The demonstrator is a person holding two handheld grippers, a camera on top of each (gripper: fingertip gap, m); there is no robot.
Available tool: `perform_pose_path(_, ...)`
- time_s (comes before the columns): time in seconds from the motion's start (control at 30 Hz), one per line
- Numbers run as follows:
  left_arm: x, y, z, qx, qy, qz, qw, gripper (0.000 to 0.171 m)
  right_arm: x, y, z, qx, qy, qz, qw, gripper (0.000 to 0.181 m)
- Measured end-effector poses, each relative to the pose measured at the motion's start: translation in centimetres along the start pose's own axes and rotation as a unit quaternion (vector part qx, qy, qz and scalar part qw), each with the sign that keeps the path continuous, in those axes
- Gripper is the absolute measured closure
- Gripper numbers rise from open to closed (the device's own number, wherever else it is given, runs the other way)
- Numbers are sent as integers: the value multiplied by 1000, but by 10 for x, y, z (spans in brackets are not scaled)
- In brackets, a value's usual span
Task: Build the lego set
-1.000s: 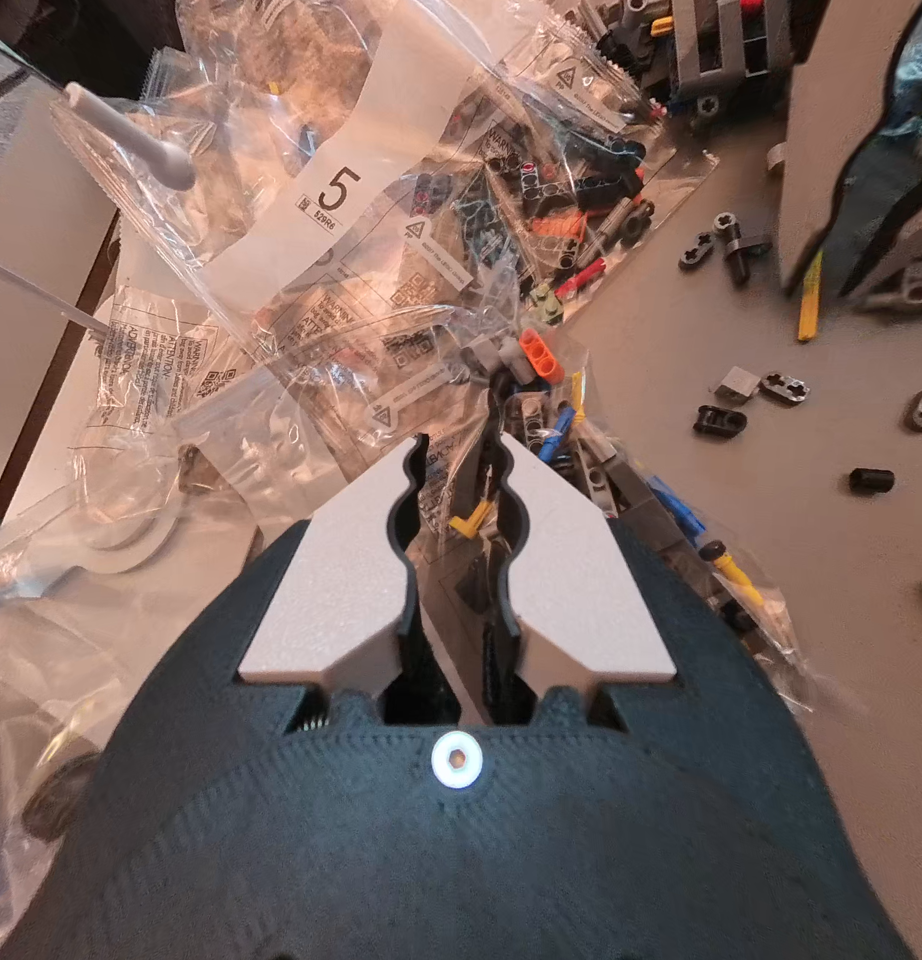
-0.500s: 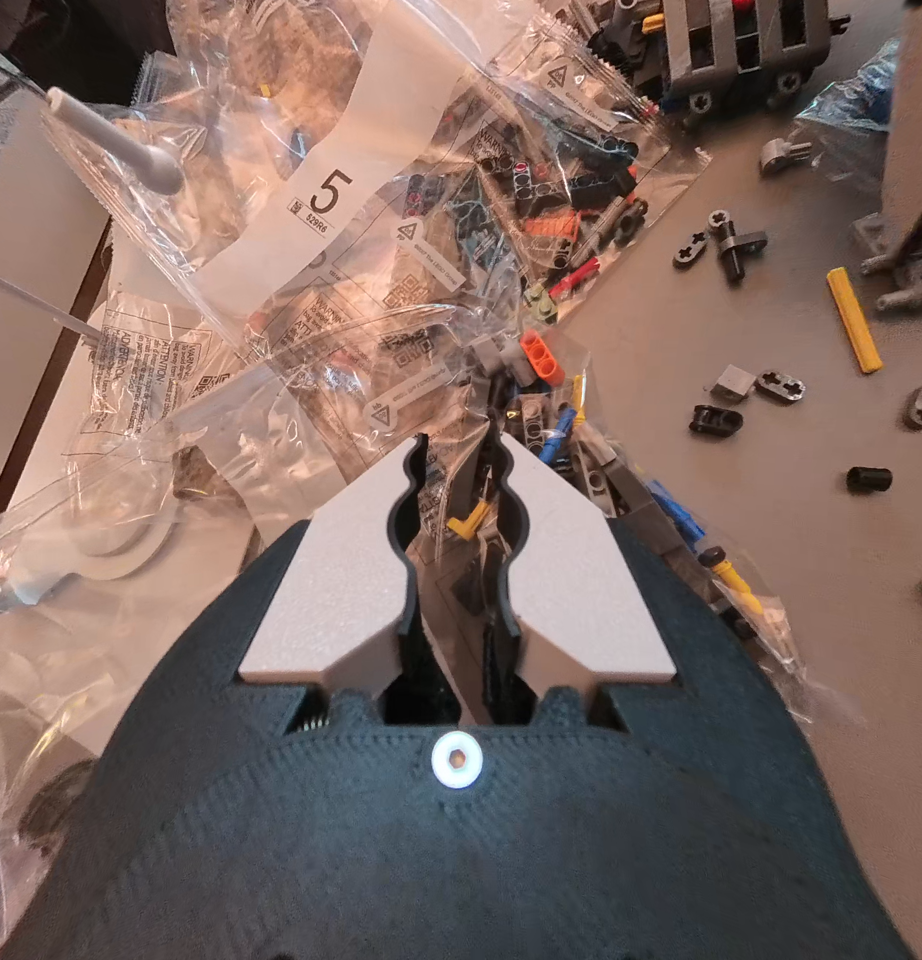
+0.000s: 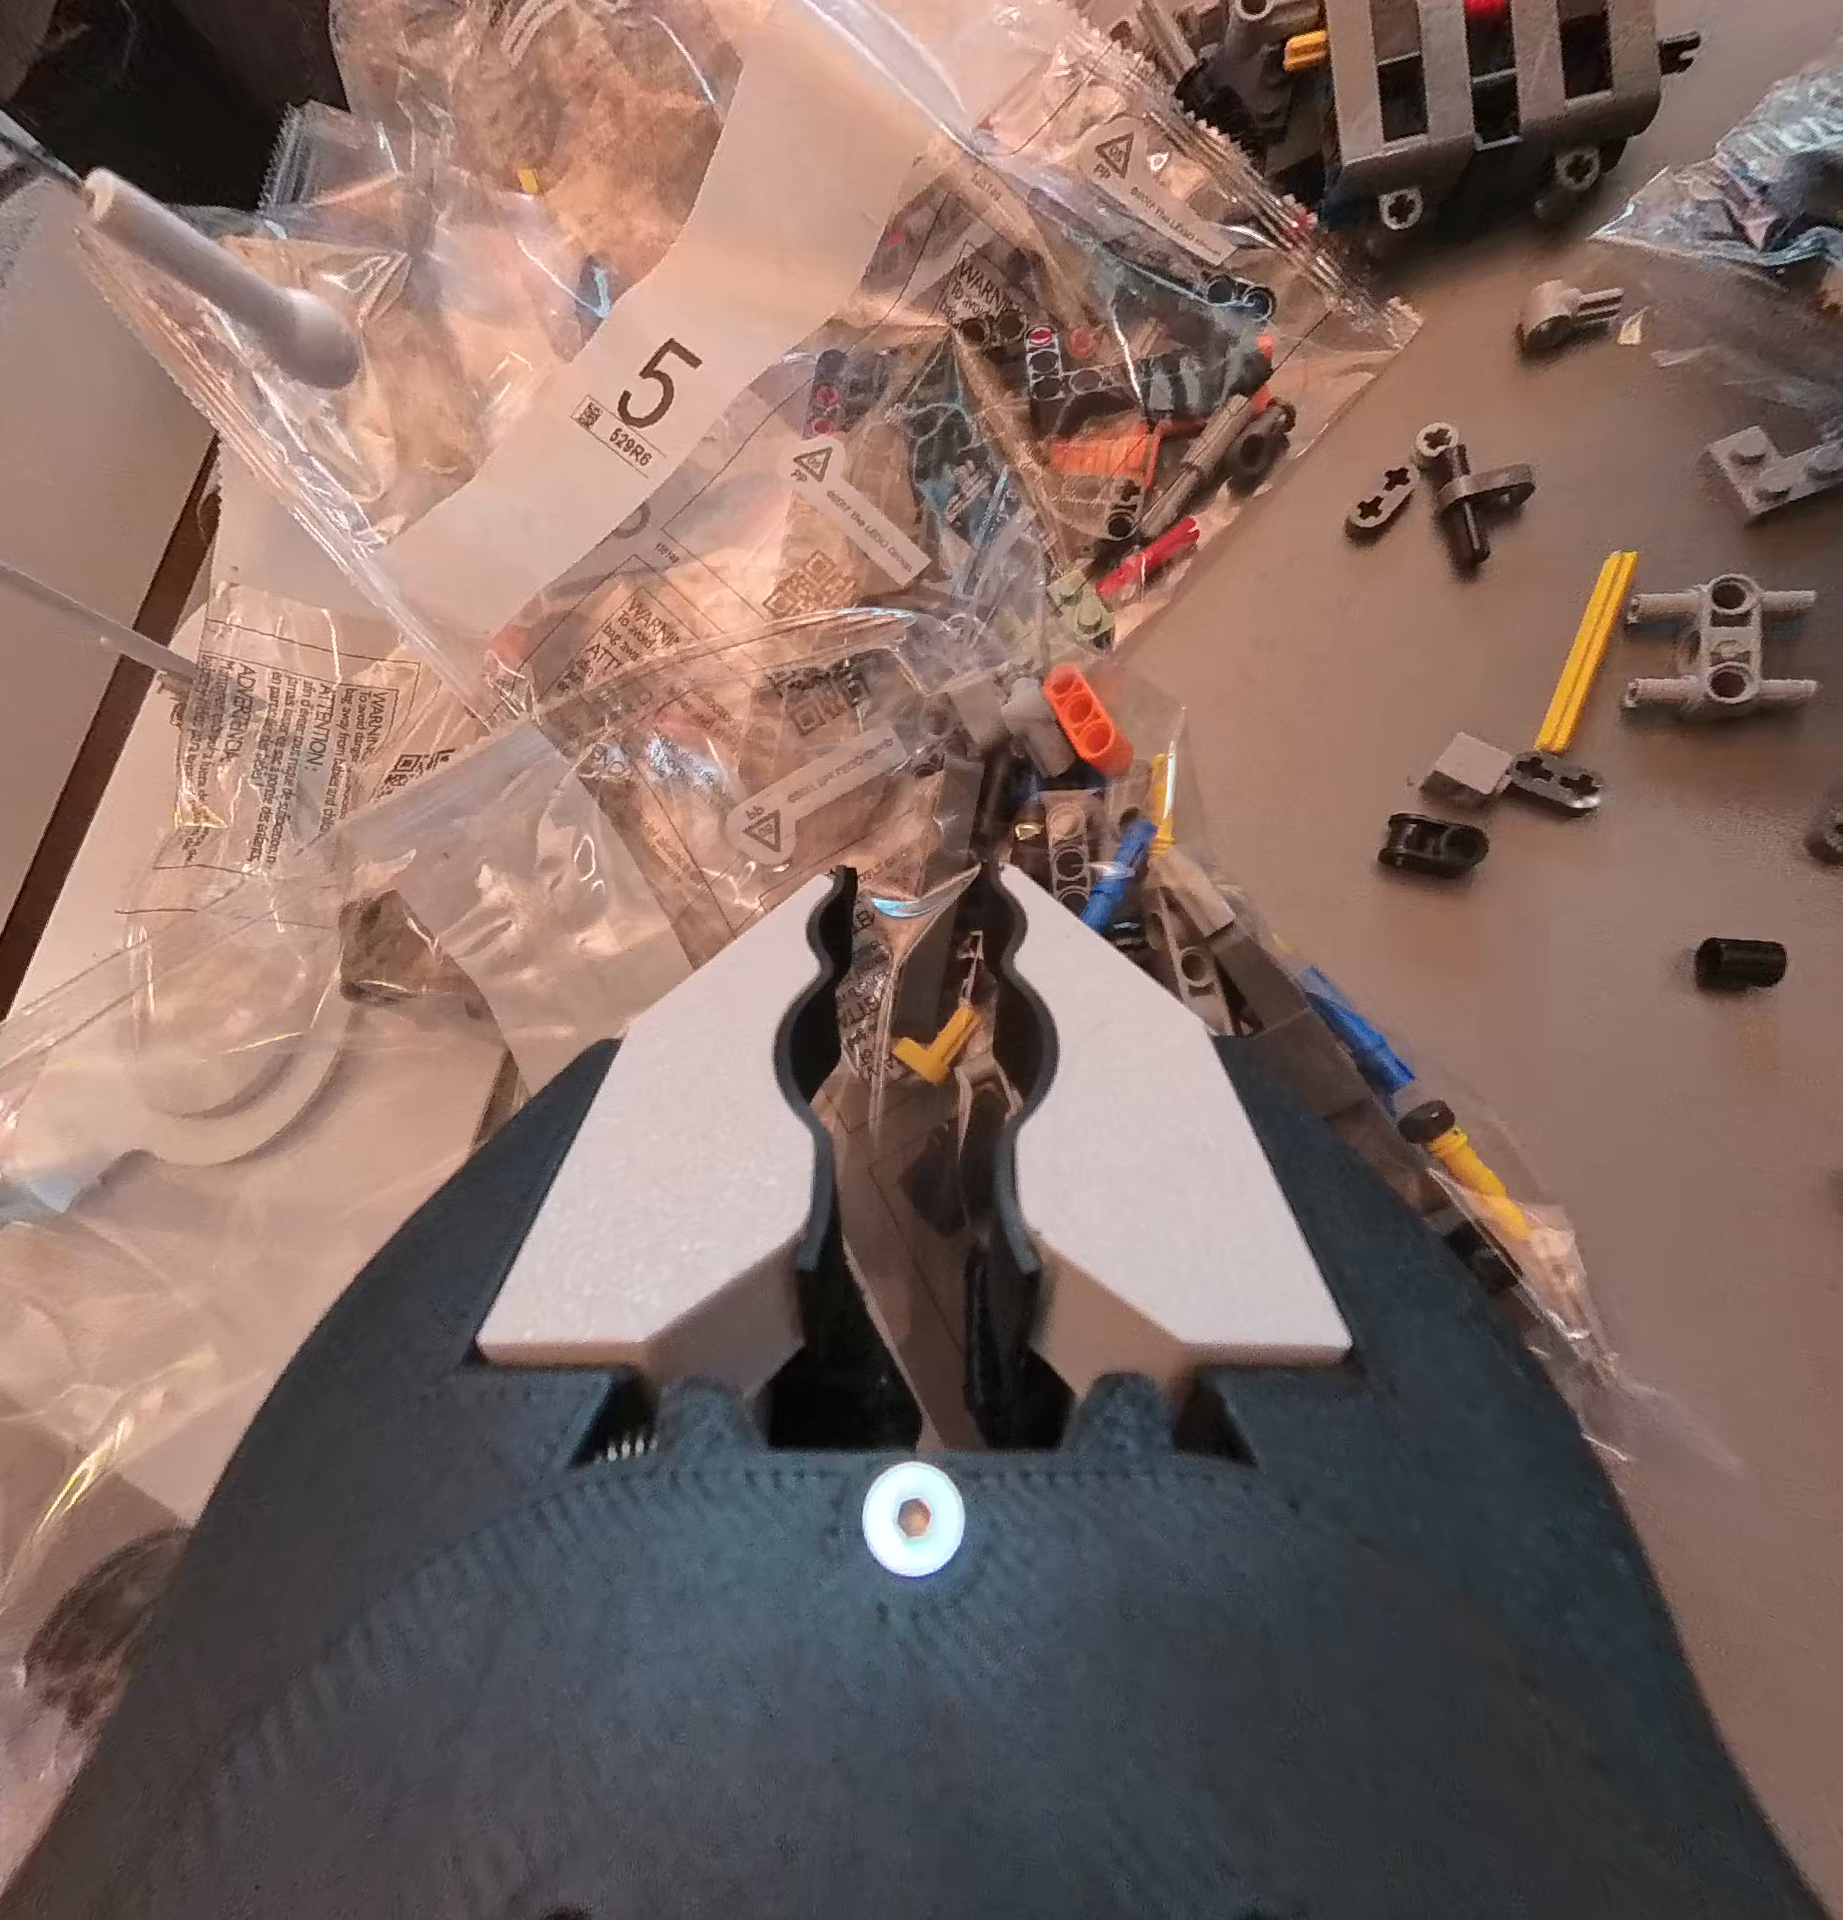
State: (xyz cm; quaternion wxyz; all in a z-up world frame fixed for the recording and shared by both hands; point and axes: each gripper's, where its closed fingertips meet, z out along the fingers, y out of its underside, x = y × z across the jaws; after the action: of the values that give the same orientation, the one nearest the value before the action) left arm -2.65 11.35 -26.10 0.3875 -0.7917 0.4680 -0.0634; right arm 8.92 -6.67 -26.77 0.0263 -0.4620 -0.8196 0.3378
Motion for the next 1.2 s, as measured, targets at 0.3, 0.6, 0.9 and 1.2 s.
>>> perform_pose_path(0.3,0,0,1,-1,-1,2,1000,149,33,-4,-5,7,85,5,996,174)
perform_pose_path(0.6,1,-1,2,2,2,-1,1000,149,1,-51,30,33,-2,-53,998,159)
perform_pose_path(0.9,1,-2,3,4,3,-2,1000,149,4,-47,40,16,-1,-49,999,167)
perform_pose_path(1.2,1,-2,4,4,4,-3,1000,149,22,-45,28,22,51,-41,998,178)
